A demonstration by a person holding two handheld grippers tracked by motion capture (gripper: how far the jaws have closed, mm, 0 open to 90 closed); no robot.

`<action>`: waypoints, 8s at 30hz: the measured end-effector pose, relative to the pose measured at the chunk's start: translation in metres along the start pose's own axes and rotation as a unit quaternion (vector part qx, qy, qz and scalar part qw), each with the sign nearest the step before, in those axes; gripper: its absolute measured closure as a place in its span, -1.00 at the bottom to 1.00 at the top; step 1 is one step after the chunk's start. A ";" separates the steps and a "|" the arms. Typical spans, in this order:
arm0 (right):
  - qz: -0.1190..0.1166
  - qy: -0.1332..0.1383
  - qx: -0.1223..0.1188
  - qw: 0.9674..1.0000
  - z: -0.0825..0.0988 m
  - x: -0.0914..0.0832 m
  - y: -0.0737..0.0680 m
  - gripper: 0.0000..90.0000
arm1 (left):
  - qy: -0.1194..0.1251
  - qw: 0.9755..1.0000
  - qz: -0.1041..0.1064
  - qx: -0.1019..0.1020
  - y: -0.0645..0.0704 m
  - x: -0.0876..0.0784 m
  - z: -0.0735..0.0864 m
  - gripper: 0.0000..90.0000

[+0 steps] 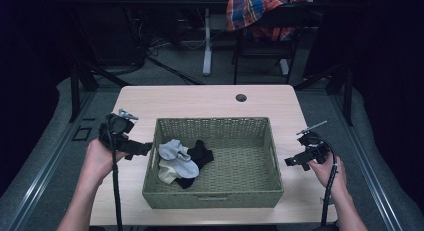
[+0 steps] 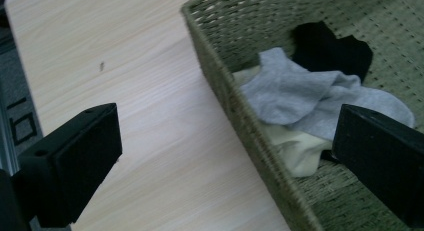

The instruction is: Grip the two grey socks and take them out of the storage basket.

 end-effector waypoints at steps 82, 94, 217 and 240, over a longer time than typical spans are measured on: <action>-0.008 0.013 0.014 1.000 0.001 -0.007 0.004 -0.99 | -0.068 0.986 0.043 0.148 0.074 0.066 -0.037 0.94; -0.006 0.014 0.010 1.000 0.001 -0.008 0.005 -0.99 | -0.058 0.985 0.062 0.147 0.069 0.043 -0.050 0.94; 0.008 0.001 0.017 1.000 0.005 -0.007 0.008 -1.00 | -0.118 0.987 0.006 -0.107 -0.068 0.090 0.104 0.71; -0.005 -0.002 0.021 1.000 0.005 -0.006 0.008 -1.00 | -0.024 0.998 0.005 -0.053 -0.031 0.013 0.035 -0.94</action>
Point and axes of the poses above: each handheld gripper's, and its own axes: x roughly forward along the jaws, z roughly out of its underside, y roughly to its right, the point moved 8 cm from there along x, roughly forward along the jaws, and after that the axes turned 7 degrees about -z, right-handed, at the moved point
